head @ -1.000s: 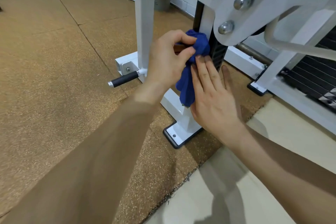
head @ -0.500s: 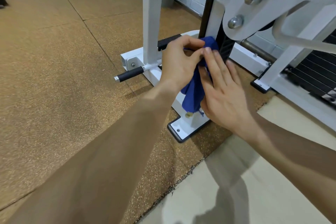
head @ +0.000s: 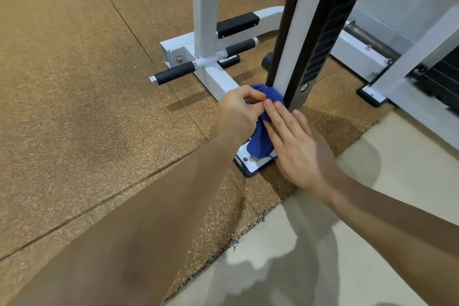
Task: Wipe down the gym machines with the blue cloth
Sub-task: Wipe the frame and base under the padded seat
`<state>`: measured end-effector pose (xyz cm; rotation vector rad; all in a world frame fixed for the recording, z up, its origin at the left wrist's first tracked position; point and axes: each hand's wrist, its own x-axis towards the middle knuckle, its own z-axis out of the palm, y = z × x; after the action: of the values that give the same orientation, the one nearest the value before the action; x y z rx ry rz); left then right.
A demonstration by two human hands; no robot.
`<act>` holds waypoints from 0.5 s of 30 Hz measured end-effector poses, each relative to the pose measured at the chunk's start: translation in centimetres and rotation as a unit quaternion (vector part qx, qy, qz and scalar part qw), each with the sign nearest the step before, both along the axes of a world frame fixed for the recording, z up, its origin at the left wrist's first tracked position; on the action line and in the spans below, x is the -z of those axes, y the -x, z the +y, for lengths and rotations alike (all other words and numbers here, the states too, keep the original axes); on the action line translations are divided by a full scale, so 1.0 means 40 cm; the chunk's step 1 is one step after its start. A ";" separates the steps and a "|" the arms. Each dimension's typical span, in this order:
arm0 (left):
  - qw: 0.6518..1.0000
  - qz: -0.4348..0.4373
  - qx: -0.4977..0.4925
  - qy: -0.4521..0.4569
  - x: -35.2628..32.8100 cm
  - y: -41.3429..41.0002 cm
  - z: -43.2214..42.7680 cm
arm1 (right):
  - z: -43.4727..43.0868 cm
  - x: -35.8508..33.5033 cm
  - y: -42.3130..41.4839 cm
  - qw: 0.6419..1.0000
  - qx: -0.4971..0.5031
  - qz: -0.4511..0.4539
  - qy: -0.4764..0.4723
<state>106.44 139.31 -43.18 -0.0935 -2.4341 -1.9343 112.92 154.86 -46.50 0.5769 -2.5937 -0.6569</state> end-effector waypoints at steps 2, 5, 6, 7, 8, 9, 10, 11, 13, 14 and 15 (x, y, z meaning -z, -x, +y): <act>0.999 -0.033 -0.016 0.018 0.059 -0.005 0.010 | -0.001 0.044 -0.004 1.000 0.003 -0.019 -0.009; 0.994 -0.108 -0.026 0.012 0.141 -0.004 0.026 | -0.010 0.089 -0.016 0.997 0.024 -0.063 -0.048; 0.992 -0.118 -0.027 0.020 0.160 -0.005 0.031 | -0.015 0.099 -0.021 0.993 0.032 -0.085 -0.073; 0.992 -0.115 -0.026 0.042 0.174 -0.005 0.035 | -0.018 0.109 -0.025 0.990 0.037 -0.101 -0.094; 0.992 -0.111 -0.023 0.061 0.185 -0.005 0.039 | -0.020 0.124 -0.026 0.989 0.037 -0.109 -0.098; 0.991 -0.116 -0.019 0.066 0.194 -0.007 0.042 | -0.018 0.144 -0.024 0.989 0.036 -0.106 -0.092; 0.989 -0.135 -0.017 0.058 0.199 -0.010 0.046 | -0.019 0.160 -0.021 0.992 0.033 -0.101 -0.074; 0.986 -0.163 -0.014 0.043 0.207 -0.016 0.047 | -0.017 0.176 -0.019 0.992 0.030 -0.104 -0.061; 0.978 -0.207 -0.015 0.017 0.222 -0.022 0.044 | -0.016 0.175 -0.017 0.990 0.033 -0.120 -0.063; 0.975 -0.221 -0.013 -0.004 0.225 -0.022 0.040 | -0.016 0.165 -0.018 0.990 0.035 -0.123 -0.062; 0.973 -0.228 -0.013 -0.040 0.222 -0.018 0.036 | -0.017 0.151 -0.018 0.989 0.042 -0.123 -0.075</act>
<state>107.14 140.75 -52.05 0.4309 -2.5851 -2.2440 113.63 154.19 -52.54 0.6333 -2.8285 -0.8623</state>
